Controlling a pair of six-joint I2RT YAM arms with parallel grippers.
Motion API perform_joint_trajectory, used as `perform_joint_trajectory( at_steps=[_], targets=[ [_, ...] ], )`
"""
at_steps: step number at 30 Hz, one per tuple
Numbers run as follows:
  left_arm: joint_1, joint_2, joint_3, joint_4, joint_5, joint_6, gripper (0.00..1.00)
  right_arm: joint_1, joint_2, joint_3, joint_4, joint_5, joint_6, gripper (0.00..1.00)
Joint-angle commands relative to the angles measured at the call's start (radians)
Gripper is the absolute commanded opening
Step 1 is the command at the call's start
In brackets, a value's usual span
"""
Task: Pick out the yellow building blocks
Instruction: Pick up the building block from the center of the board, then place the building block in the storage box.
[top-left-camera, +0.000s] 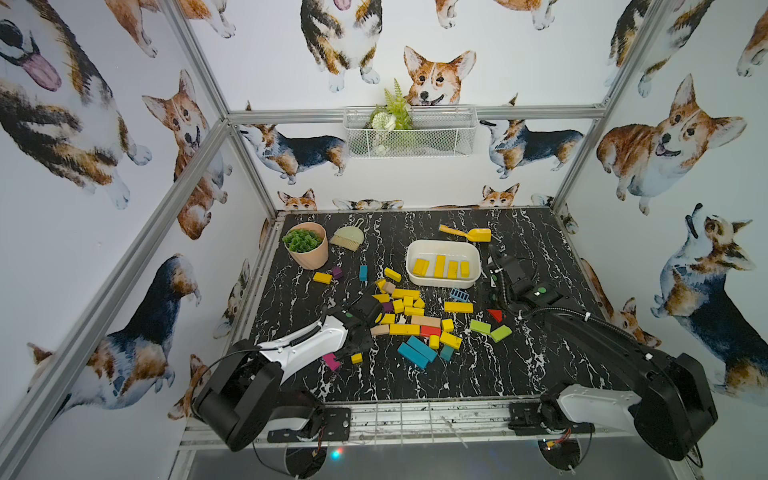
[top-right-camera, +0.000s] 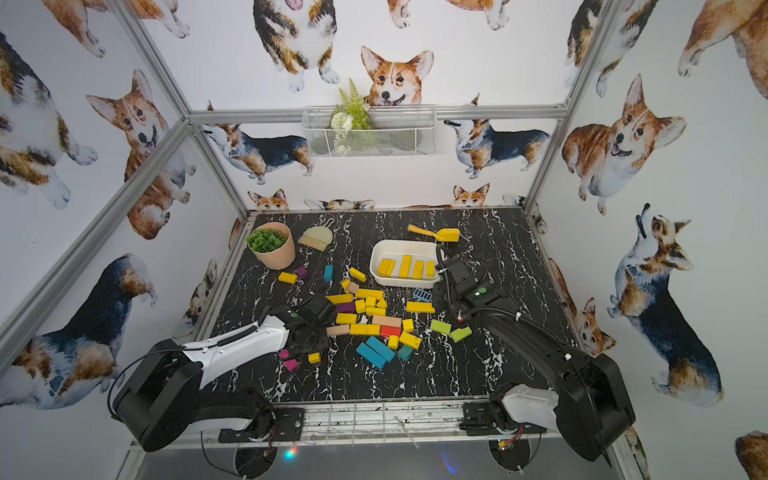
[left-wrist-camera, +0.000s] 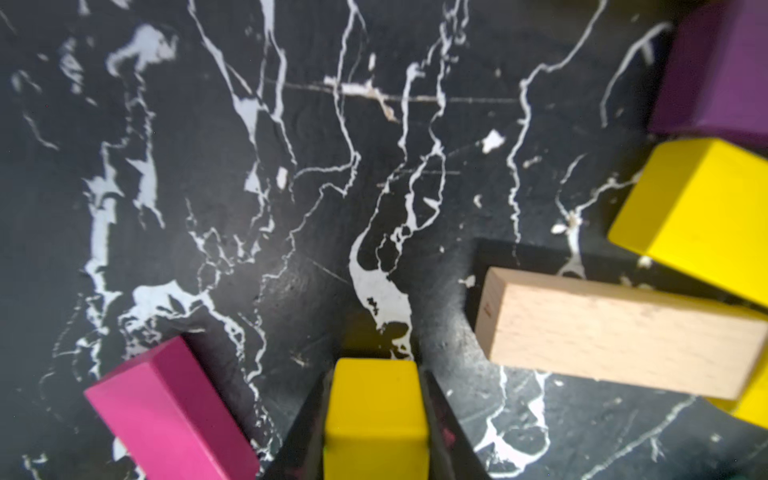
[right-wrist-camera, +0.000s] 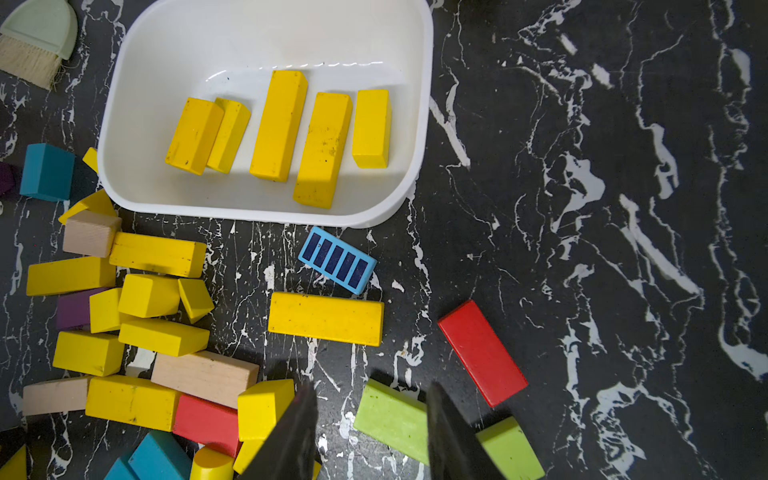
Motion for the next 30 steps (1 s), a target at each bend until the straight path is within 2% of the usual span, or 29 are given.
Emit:
perform_joint_trajectory(
  at_steps=[1, 6, 11, 18, 21, 25, 30],
  targets=[
    [-0.001, -0.045, 0.054, -0.082, -0.074, 0.036, 0.25, 0.000, -0.003, -0.004, -0.006, 0.012, 0.019, 0.45],
    [-0.021, -0.083, 0.283, -0.207, -0.153, 0.138, 0.24, 0.002, -0.005, -0.026, 0.013, 0.012, 0.035, 0.45],
    [-0.022, 0.020, 0.514, -0.170, -0.119, 0.246, 0.24, 0.002, -0.005, -0.044, 0.038, -0.009, 0.054, 0.45],
    [-0.074, 0.339, 0.865, -0.025, -0.036, 0.354, 0.24, 0.002, -0.050, -0.054, 0.024, 0.020, 0.056, 0.45],
    [-0.114, 0.539, 1.081, -0.054, -0.054, 0.426, 0.26, 0.001, -0.069, -0.052, 0.014, 0.020, 0.059, 0.45],
    [-0.111, 0.773, 1.353, -0.108, -0.020, 0.465, 0.26, 0.001, -0.085, -0.061, 0.004, 0.030, 0.055, 0.45],
    [-0.107, 0.968, 1.591, -0.157, 0.021, 0.480, 0.26, -0.004, -0.135, -0.070, -0.019, 0.038, 0.050, 0.45]
  ],
)
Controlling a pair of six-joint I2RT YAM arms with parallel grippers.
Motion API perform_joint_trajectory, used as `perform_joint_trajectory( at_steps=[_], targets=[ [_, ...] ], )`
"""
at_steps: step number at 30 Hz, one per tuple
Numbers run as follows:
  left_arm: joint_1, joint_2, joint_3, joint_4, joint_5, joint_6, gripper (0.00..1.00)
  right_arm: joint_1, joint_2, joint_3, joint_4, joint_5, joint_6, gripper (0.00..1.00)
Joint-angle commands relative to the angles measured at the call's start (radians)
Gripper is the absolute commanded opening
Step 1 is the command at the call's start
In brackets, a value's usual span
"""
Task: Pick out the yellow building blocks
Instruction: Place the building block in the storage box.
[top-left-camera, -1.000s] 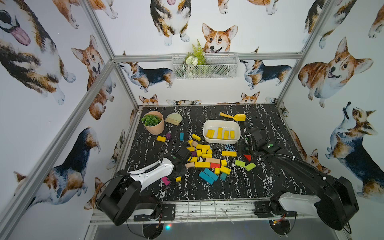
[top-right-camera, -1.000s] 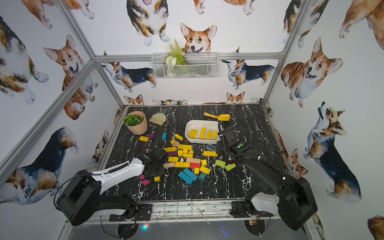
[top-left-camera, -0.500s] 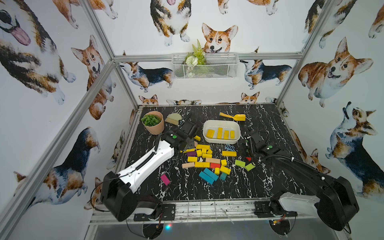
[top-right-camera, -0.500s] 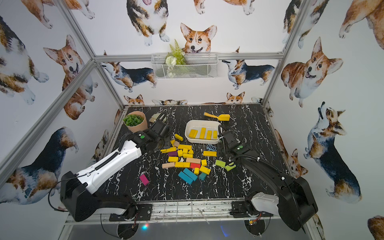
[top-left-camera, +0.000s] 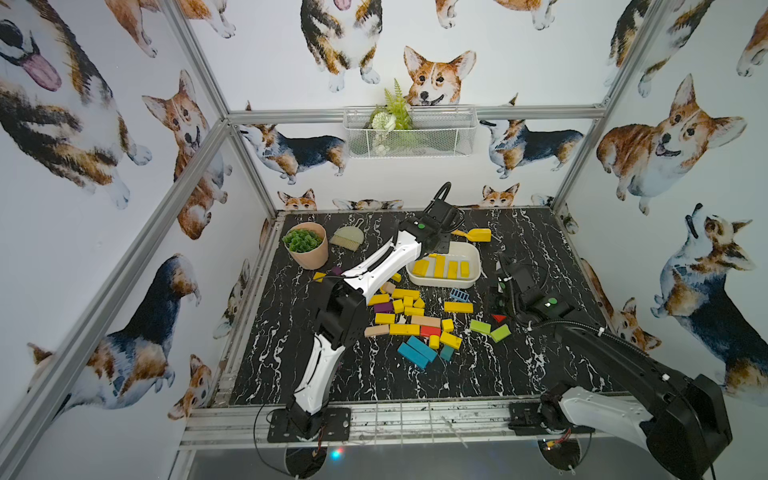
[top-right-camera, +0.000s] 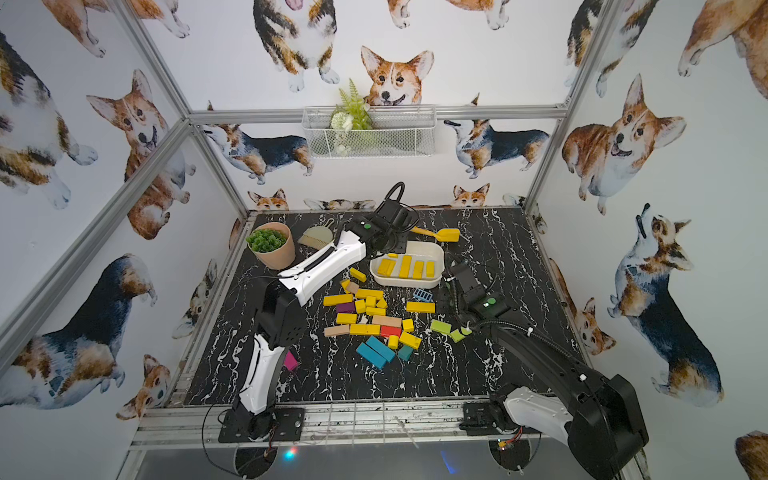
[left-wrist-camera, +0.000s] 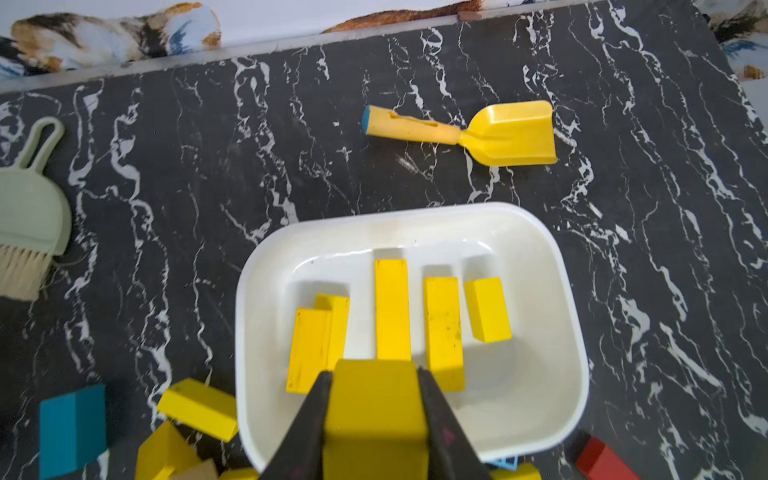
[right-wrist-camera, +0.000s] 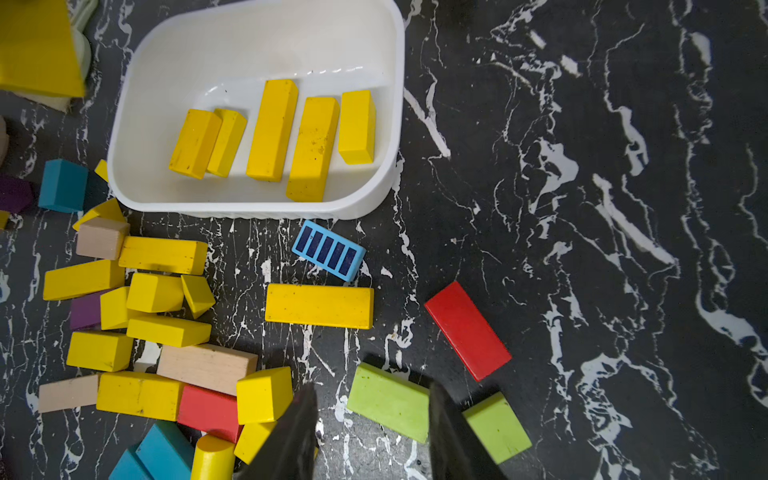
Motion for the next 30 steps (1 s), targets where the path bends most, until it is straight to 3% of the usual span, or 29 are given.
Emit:
perform_joint_trajectory(
  at_steps=[1, 14, 20, 24, 30],
  targets=[
    [0.006, 0.092, 0.107, -0.064, 0.051, 0.021, 0.26, -0.005, -0.014, -0.006, -0.016, 0.022, 0.014, 0.45],
    [0.029, 0.243, 0.143, -0.057, 0.104, -0.045, 0.28, -0.010, -0.011, -0.005, -0.024, 0.026, 0.006, 0.45],
    [0.037, 0.267, 0.123, -0.040, 0.114, -0.061, 0.41, -0.009, -0.021, 0.007, -0.044, 0.038, 0.001, 0.45],
    [0.041, 0.255, 0.124, -0.038, 0.127, -0.063, 0.49, -0.009, -0.022, 0.009, -0.051, 0.038, 0.001, 0.45],
    [0.046, 0.112, 0.066, -0.006, 0.127, -0.051, 0.51, -0.009, -0.004, 0.032, -0.058, 0.047, -0.015, 0.45]
  ],
)
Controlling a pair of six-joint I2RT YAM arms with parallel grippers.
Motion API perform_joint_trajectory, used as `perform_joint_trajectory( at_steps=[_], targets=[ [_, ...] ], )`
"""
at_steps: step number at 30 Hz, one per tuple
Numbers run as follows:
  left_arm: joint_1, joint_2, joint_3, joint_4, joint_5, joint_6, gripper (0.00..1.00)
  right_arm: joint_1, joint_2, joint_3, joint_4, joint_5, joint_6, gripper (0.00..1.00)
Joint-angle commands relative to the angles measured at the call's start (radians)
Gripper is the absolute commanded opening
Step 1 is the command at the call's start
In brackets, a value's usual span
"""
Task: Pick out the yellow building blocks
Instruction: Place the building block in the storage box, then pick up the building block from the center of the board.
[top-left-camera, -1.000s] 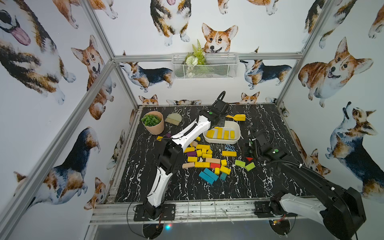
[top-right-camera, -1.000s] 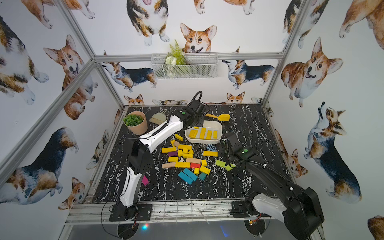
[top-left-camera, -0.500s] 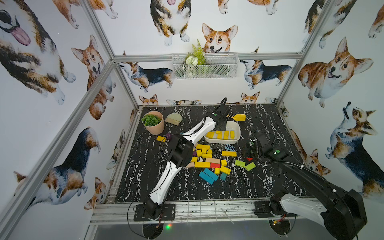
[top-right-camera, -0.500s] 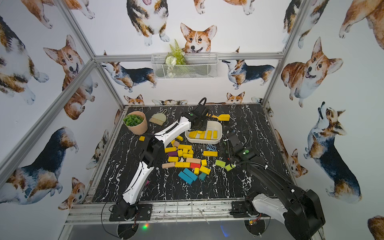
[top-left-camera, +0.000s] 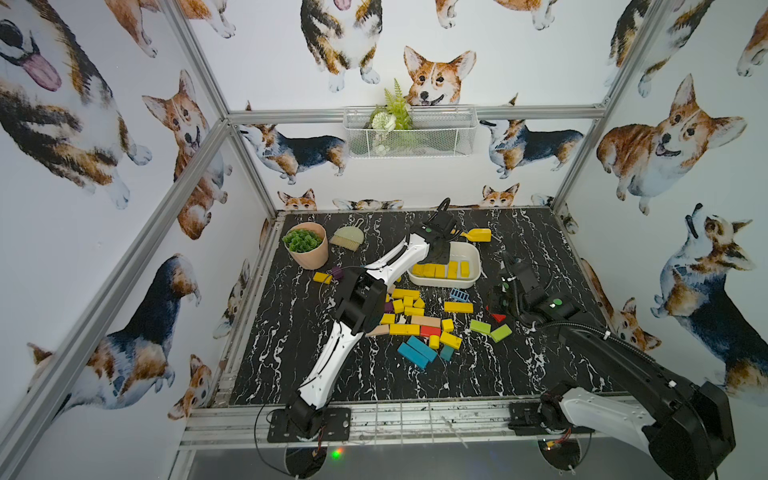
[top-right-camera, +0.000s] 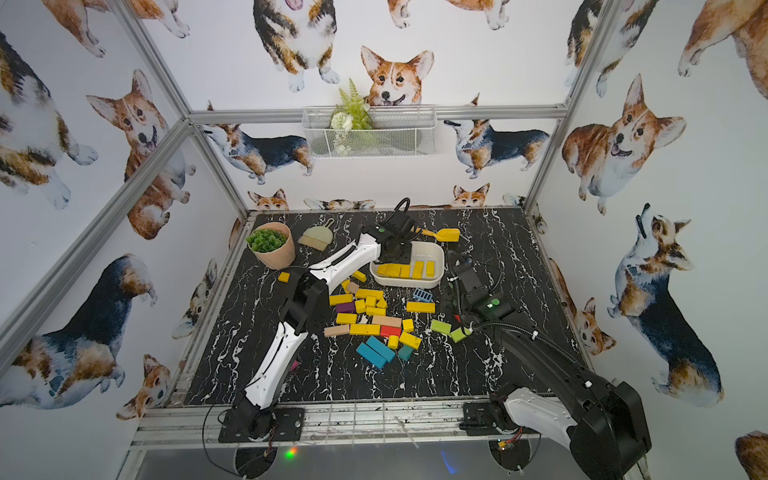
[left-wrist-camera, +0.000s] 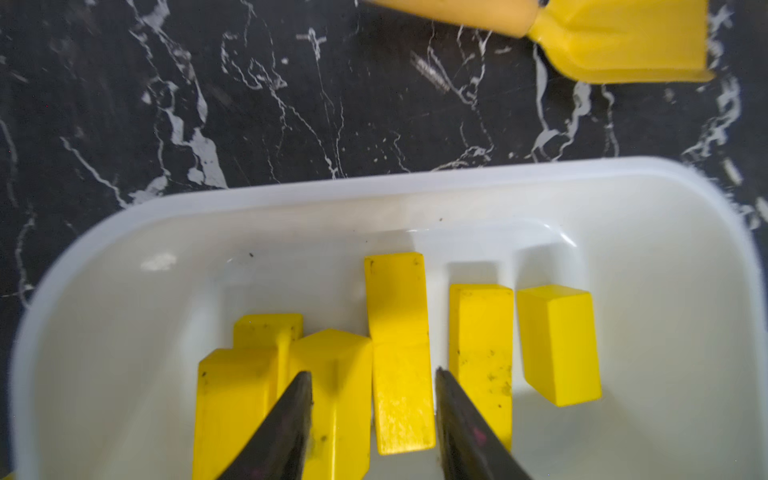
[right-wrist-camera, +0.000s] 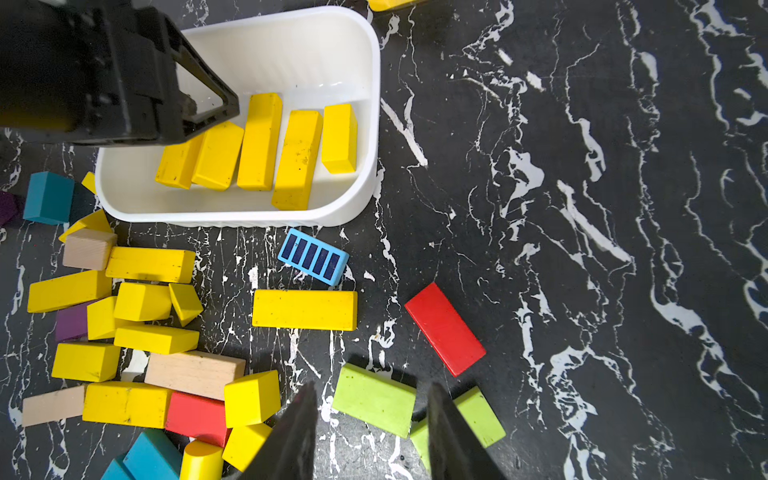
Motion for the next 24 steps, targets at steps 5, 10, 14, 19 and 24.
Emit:
perform_joint_trajectory(
  at_steps=[5, 10, 14, 19, 24],
  targets=[
    [0.000, -0.306, -0.194, 0.145, -0.001, 0.006, 0.54, 0.001, 0.075, 0.060, 0.007, -0.056, -0.062, 0.45],
    [0.018, -0.525, -0.447, 0.260, -0.059, -0.028, 0.54, 0.076, 0.157, 0.126, 0.061, -0.174, -0.201, 0.45],
    [0.076, -0.704, -0.718, 0.361, -0.100, -0.123, 0.53, 0.152, 0.282, 0.224, 0.061, -0.276, -0.364, 0.44],
    [0.192, -0.903, -1.031, 0.447, -0.119, -0.265, 0.51, 0.231, 0.481, 0.378, 0.016, -0.348, -0.560, 0.44],
    [0.274, -1.072, -1.238, 0.455, -0.133, -0.329, 0.51, 0.250, 0.662, 0.497, -0.009, -0.349, -0.666, 0.42]
  ],
)
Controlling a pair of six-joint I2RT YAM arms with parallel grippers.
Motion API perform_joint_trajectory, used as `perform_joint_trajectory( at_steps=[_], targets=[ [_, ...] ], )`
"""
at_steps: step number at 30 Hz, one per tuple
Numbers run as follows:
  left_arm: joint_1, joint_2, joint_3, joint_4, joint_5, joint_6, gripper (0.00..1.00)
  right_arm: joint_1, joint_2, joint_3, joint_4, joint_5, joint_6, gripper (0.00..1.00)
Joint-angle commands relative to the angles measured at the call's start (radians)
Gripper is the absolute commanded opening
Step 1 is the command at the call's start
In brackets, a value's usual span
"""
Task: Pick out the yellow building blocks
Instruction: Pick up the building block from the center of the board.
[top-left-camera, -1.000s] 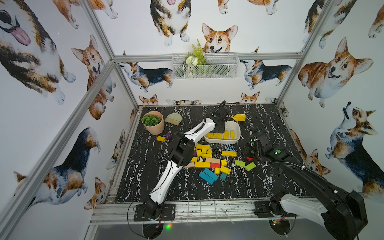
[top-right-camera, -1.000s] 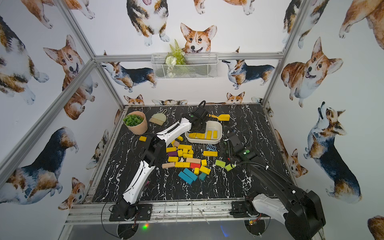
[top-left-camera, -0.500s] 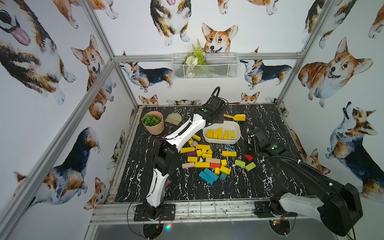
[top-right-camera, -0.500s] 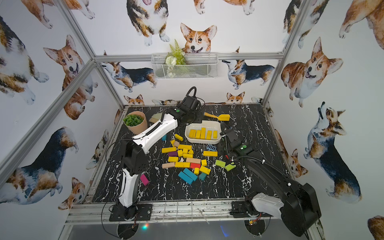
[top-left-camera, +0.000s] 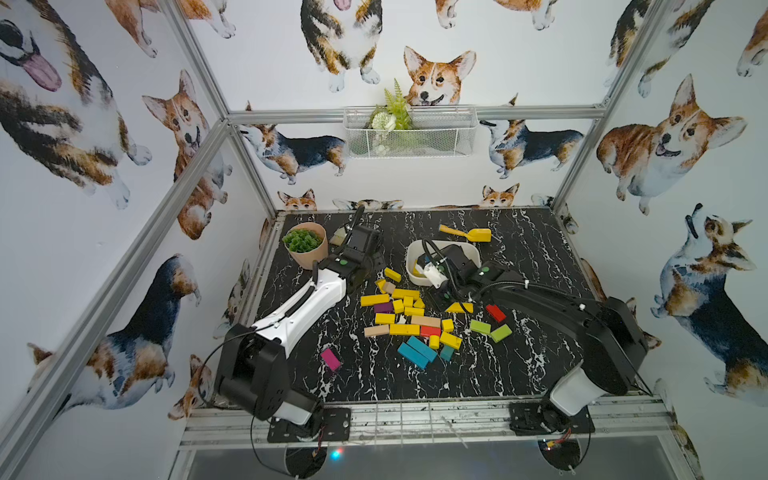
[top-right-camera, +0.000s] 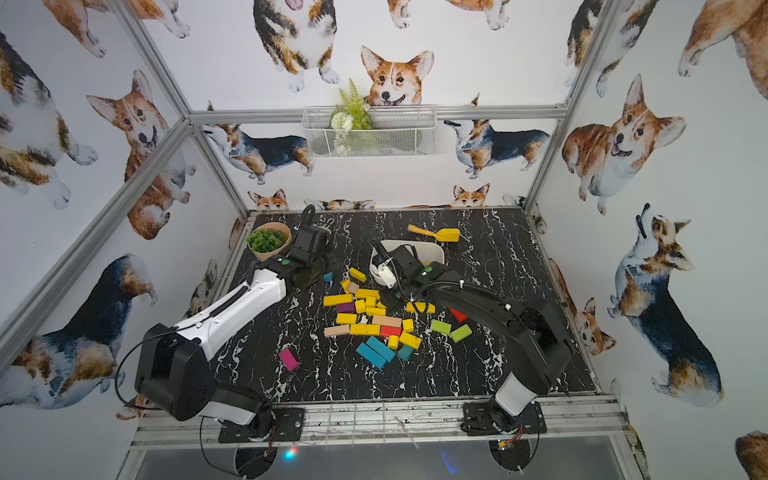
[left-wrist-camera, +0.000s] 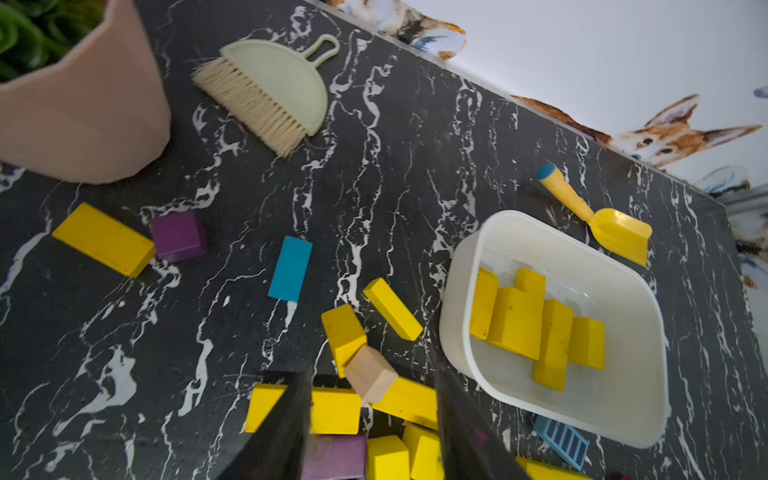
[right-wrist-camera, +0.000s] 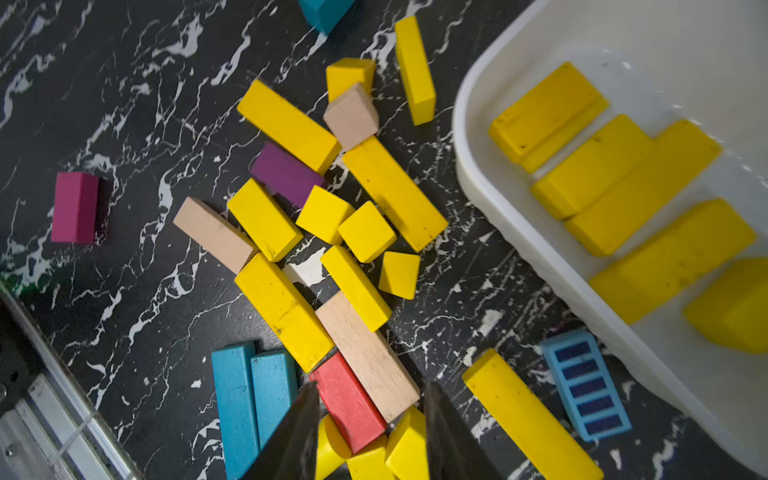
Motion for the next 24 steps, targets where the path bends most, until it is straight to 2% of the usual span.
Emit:
perform_joint_trajectory(
  at_steps=[1, 5, 10, 18, 24],
  targets=[
    [0.042, -0.112, -0.121, 0.045, -0.040, -0.093, 0.51, 0.010, 0.111, 0.081, -0.045, -0.031, -0.158, 0.42],
    [0.065, -0.231, -0.234, 0.044, -0.066, -0.117, 0.50, 0.021, 0.230, 0.169, -0.095, -0.031, -0.202, 0.41],
    [0.077, -0.272, -0.342, 0.087, -0.055, -0.190, 0.49, 0.029, 0.306, 0.199, -0.110, -0.067, -0.196, 0.40],
    [0.077, -0.228, -0.331, 0.099, -0.022, -0.194, 0.48, 0.060, 0.362, 0.216, -0.094, -0.044, -0.179, 0.37],
    [0.077, -0.250, -0.334, 0.102, -0.028, -0.194, 0.47, 0.069, 0.400, 0.245, -0.112, 0.014, -0.183, 0.32]
  ],
)
